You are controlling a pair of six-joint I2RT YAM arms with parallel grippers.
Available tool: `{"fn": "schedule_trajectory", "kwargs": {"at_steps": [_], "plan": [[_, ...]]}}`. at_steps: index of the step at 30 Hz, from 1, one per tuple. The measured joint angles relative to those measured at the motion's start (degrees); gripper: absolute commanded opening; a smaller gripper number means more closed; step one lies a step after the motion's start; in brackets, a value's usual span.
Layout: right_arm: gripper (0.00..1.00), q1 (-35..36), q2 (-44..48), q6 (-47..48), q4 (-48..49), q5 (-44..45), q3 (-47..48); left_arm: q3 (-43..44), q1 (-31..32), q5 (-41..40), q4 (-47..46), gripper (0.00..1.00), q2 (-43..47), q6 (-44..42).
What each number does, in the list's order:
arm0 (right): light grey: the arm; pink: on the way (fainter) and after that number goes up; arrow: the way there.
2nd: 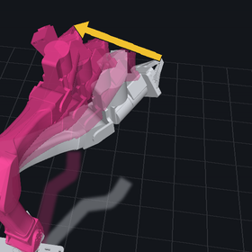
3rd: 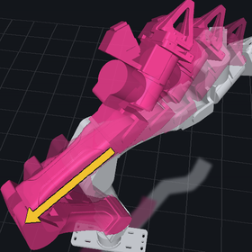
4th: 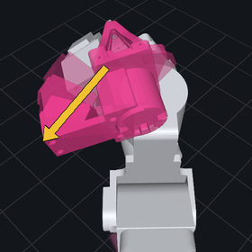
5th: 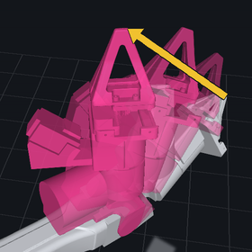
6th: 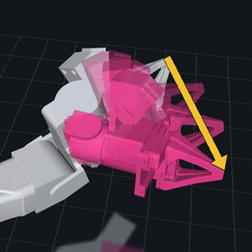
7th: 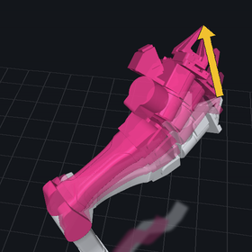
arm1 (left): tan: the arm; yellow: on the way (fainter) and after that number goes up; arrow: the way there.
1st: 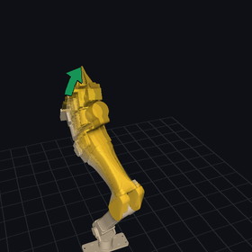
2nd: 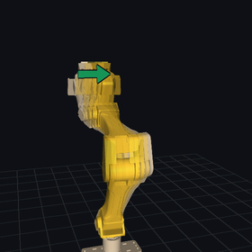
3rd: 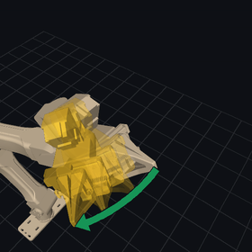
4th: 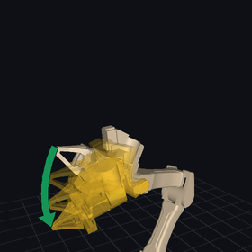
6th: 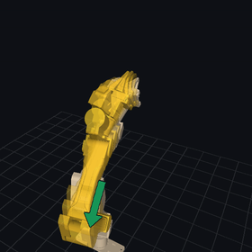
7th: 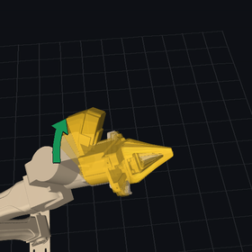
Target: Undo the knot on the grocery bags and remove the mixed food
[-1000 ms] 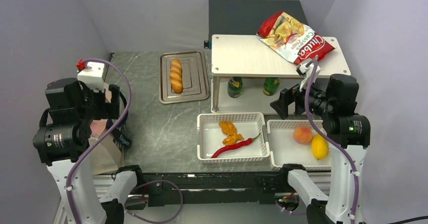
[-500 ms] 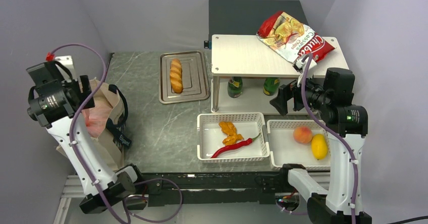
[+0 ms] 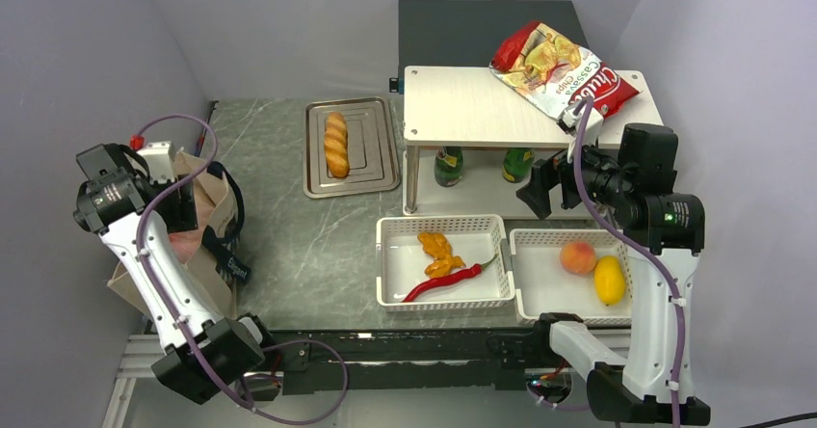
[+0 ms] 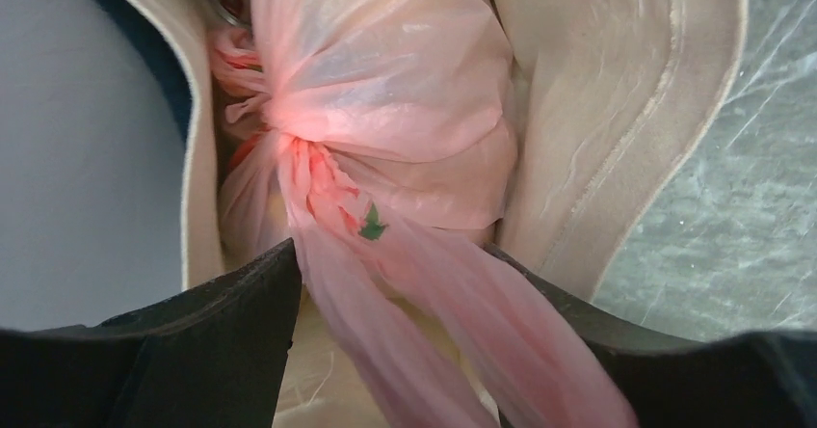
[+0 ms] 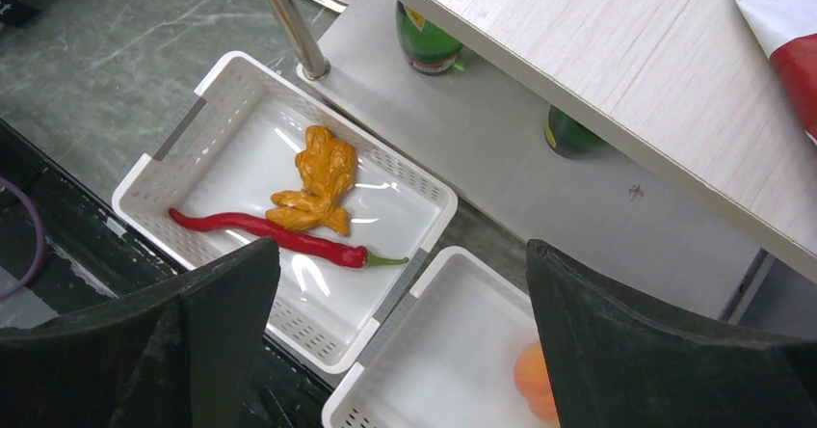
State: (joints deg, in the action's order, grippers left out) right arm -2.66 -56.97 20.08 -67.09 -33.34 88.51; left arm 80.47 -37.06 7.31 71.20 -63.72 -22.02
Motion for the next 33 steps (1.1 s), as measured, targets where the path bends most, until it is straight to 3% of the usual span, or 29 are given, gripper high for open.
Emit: {"fn": "schedule_trajectory", "kwargs": {"at_steps": [7, 11, 12, 23, 25, 26, 29, 31, 33], "plan": [[1.0, 0.0, -0.3, 0.5, -0.3, 0.0, 0.6, -3.3, 0.0, -0.7, -3.8, 0.72, -3.3, -1.3], [1.0, 0.0, -0.3, 0.5, -0.5, 0.1, 0.6, -3.9, -0.9, -2.5, -6.0, 0.98, -5.7, -2.0], [1.0, 0.0, -0.3, 0.5, -0.5, 0.1, 0.6, -4.0, -1.5, -2.7, -6.2, 0.99, -6.3, -2.3], [1.0, 0.0, -0.3, 0.5, -0.5, 0.1, 0.6, -12.2, -5.1, -0.5, -8.9, 0.99, -10.3, -6.9], [1.0, 0.0, -0.4, 0.5, -0.5, 0.1, 0.6, -13.9, -5.5, 0.3, -10.5, 0.93, -10.5, -7.4], [1.0, 0.0, -0.5, 0.5, -0.5, 0.1, 0.6, -14.5, -5.7, 0.6, -11.0, 0.82, -10.4, -7.5], [1.0, 0.0, -0.5, 0.5, -0.5, 0.1, 0.6, -15.8, -6.1, 2.2, -12.0, 0.25, -9.9, -7.8], [1.0, 0.0, -0.5, 0.4, -0.5, 0.1, 0.6, -16.0, -6.3, 3.6, -11.8, 0.01, -9.1, -8.4], [1.0, 0.0, -0.5, 0.3, -0.5, 0.1, 0.6, -15.3, -6.6, 4.6, -11.3, 0.0, -7.6, -8.9]]}}
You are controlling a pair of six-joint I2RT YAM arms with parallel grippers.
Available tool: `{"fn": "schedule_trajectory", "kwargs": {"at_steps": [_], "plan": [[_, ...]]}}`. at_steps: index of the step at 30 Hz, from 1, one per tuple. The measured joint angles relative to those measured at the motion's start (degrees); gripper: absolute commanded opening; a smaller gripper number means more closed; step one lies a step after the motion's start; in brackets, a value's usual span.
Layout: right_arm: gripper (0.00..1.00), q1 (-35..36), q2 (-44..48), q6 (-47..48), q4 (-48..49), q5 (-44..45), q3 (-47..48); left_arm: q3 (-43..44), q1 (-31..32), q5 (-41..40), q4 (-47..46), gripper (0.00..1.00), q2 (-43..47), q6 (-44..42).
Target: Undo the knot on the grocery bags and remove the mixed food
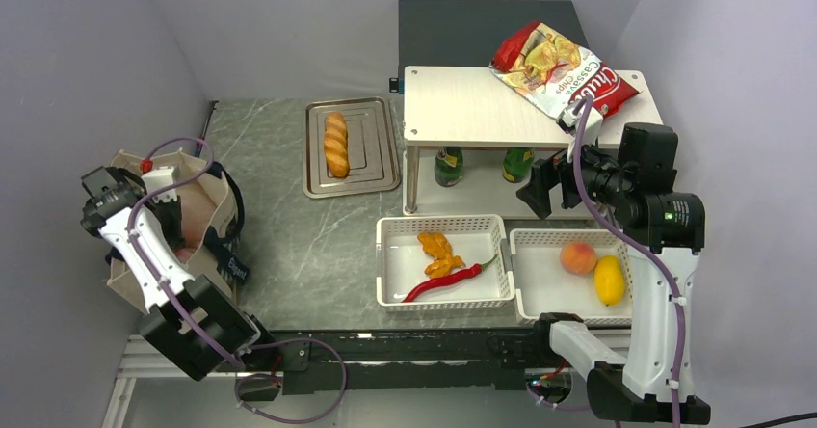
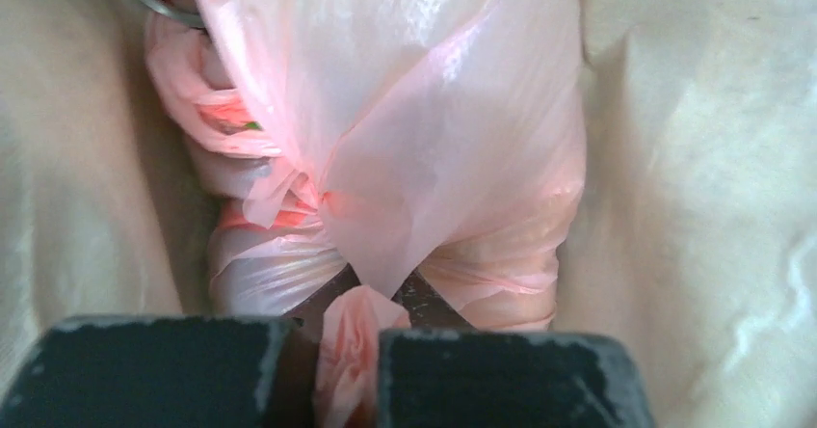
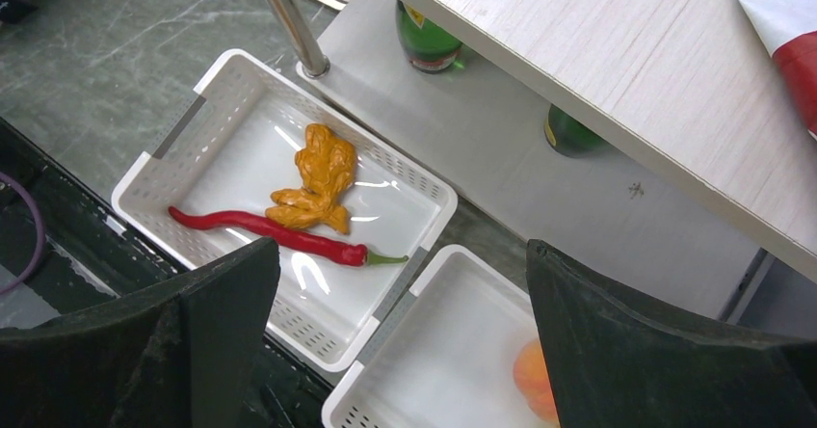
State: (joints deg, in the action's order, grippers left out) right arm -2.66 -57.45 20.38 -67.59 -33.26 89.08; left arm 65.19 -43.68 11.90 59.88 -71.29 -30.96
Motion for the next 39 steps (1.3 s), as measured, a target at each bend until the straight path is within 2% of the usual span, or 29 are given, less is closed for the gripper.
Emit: {"fn": "schedule_trajectory", "kwargs": {"at_steps": [8, 20, 23, 27, 32, 36, 39], "plan": [[1.0, 0.0, 0.5, -0.5, 0.4, 0.0, -1.4, 11.9, -0.4, 2.2, 8.9, 0.0, 3.5, 1.1], [1.0, 0.0, 1.2, -0.4, 0.5, 0.0, -1.1, 42.5, -0.4, 8.6, 18.4, 0.0, 2.3, 5.9], [1.0, 0.0, 1.2, -0.5, 0.5, 0.0, -0.3, 52.0, -0.4, 11.8, 20.1, 0.0, -0.2, 7.2], [1.0, 0.0, 1.2, -0.5, 0.8, -0.2, 1.2, 60.3, -0.4, 18.0, 19.5, 0.0, -1.2, 10.3], [1.0, 0.0, 1.2, -0.4, 0.9, -0.3, 3.0, 62.0, -0.4, 28.7, 15.0, 0.0, 0.9, 15.5], [1.0, 0.0, 1.2, 0.0, 0.9, -1.8, 3.9, 53.9, 0.9, 39.3, 7.5, 0.0, 6.6, 21.0], [1.0, 0.0, 1.1, 0.8, 0.6, -3.8, 4.4, 45.4, 7.1, 42.9, 4.1, 0.0, 10.8, 23.4]]}}
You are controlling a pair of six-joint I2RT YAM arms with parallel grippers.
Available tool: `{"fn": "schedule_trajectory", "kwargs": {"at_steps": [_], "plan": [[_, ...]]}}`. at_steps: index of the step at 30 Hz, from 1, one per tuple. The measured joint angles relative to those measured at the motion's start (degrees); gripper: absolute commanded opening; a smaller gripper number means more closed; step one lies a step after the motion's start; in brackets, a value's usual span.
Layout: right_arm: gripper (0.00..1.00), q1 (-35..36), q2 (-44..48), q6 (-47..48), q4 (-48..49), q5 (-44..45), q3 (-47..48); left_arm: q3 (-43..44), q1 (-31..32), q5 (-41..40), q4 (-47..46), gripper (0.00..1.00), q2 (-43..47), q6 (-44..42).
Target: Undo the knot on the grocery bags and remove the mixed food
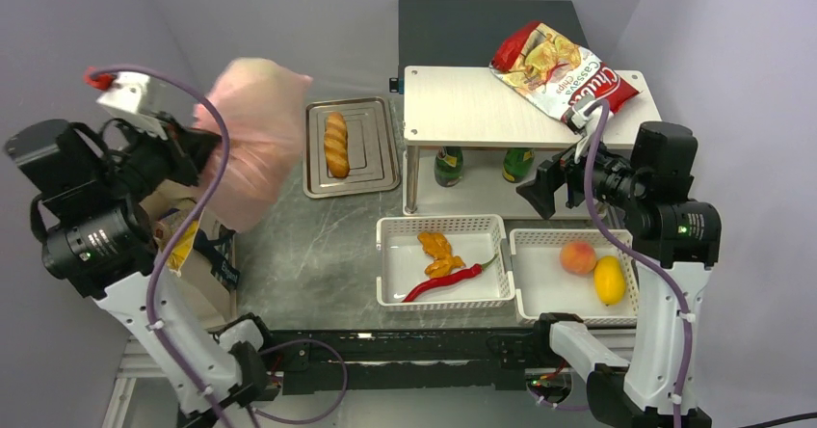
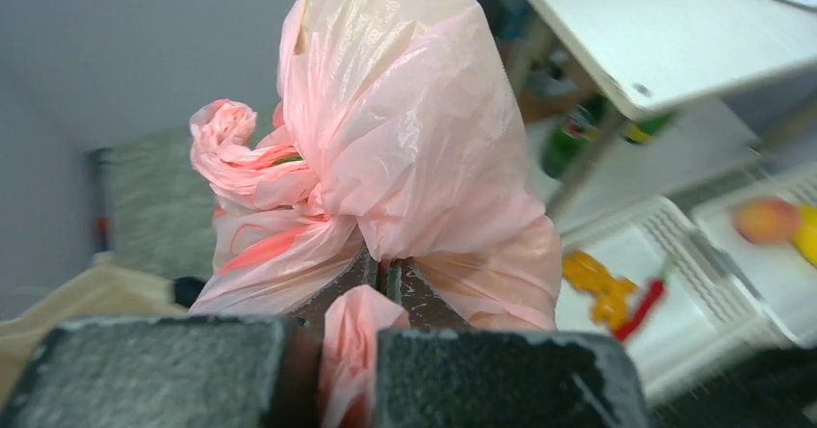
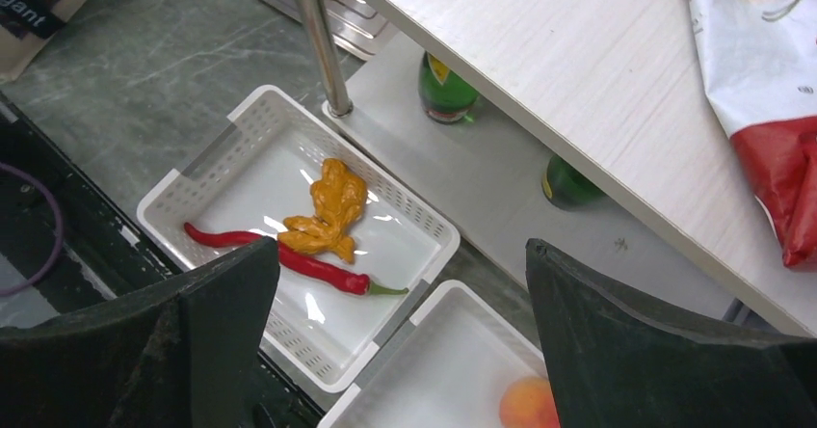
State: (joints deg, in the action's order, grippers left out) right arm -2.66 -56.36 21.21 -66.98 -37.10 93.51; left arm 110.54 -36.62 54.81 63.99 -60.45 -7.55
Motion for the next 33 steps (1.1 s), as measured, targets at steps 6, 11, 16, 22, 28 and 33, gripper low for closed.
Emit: {"fn": "schedule_trajectory", "kwargs": {"at_steps": [6, 11, 16, 22, 28, 33], "plan": [[1.0, 0.0, -2.8, 2.6, -3.0, -5.2, 3.5, -16.0, 19.9, -5.5, -0.8, 0.0, 3.3, -1.5], [1.0, 0.1, -5.3, 6.9, -7.6, -9.5, 4.6, -32.8, 25.2, -13.8, -0.3, 0.0, 5.5, -5.5], [1.0, 4.0, -6.5, 11.8, -13.0, -11.4, 2.8, -45.7, 26.9, -21.1, -0.3, 0.0, 10.0, -10.0], [1.0, 18.2, -6.5, 12.8, -13.5, -9.3, -1.2, -55.2, 28.1, -23.2, -1.6, 0.0, 15.6, -12.0], [1.0, 28.6, -7.7, 10.3, -9.6, -6.4, -2.1, -61.2, 29.9, -23.2, -6.3, 0.0, 17.4, -13.6], [1.0, 33.7, -9.5, 9.3, -4.2, -3.1, -2.6, -64.1, 32.4, -23.3, -10.6, 0.15, 17.3, -14.8]]}}
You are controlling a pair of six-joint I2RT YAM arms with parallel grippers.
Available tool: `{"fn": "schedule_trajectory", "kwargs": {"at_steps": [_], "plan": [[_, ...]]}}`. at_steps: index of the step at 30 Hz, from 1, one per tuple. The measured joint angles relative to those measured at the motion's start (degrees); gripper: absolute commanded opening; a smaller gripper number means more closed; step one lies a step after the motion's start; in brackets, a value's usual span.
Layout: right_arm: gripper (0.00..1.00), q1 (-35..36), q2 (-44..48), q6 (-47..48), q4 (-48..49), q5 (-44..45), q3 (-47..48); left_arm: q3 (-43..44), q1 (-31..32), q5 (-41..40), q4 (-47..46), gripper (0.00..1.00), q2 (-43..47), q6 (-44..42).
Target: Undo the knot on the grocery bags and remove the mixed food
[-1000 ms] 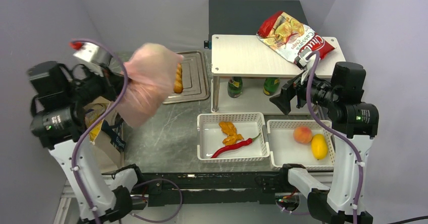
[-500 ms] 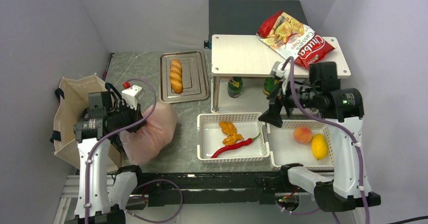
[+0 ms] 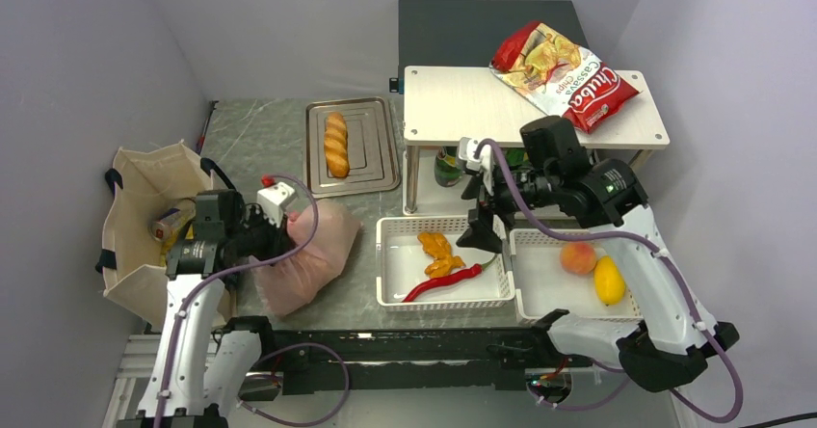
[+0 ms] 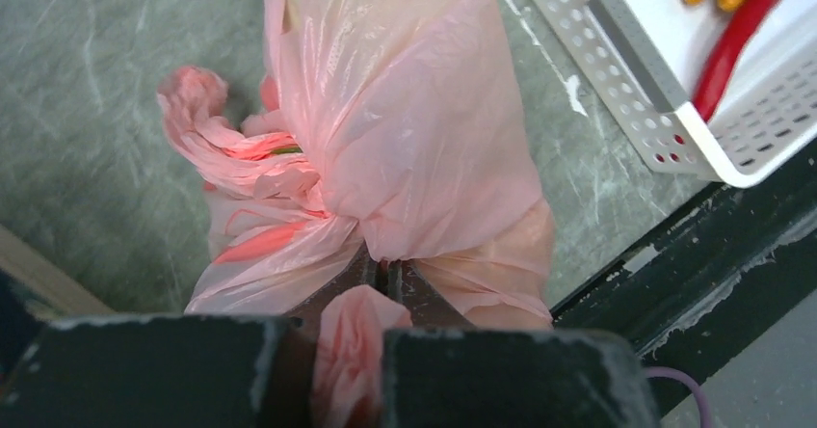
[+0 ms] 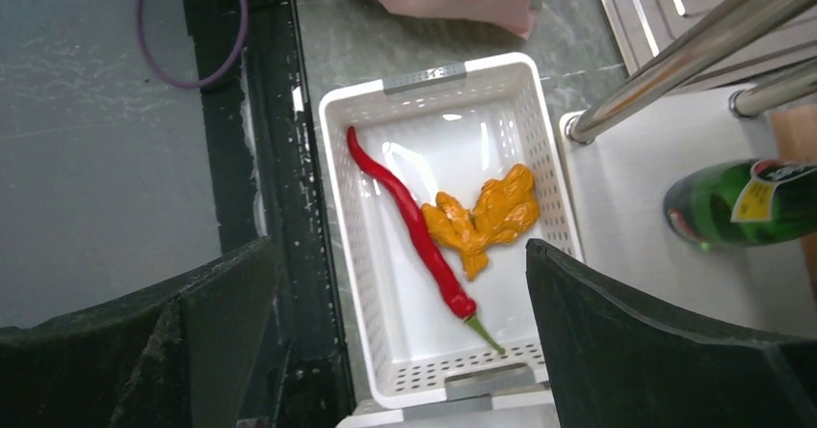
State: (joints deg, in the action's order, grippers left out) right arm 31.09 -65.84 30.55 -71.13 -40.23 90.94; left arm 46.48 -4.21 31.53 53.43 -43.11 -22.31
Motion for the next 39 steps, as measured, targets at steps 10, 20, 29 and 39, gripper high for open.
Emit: {"fn": "schedule_trajectory", "kwargs": {"at_steps": [10, 20, 29, 39], "plan": [[1.0, 6.5, -3.1, -3.3, 13.9, 2.5, -3.4, 12.7, 5.9, 6.4, 13.8, 0.95, -2.4, -22.6], [0.99, 14.6, -8.5, -4.2, 32.2, 3.5, -10.9, 32.2, -11.5, 9.8, 32.8, 0.73, -15.2, -42.9], [0.87, 28.2, -26.2, -9.2, 46.8, 15.0, -2.4, 40.8, -23.8, 12.3, 29.1, 0.63, -21.2, -36.5], [0.77, 36.9, -47.0, -10.9, 50.7, 22.9, 12.4, 49.6, -33.8, 15.6, 26.9, 0.65, -30.6, -26.4]]}}
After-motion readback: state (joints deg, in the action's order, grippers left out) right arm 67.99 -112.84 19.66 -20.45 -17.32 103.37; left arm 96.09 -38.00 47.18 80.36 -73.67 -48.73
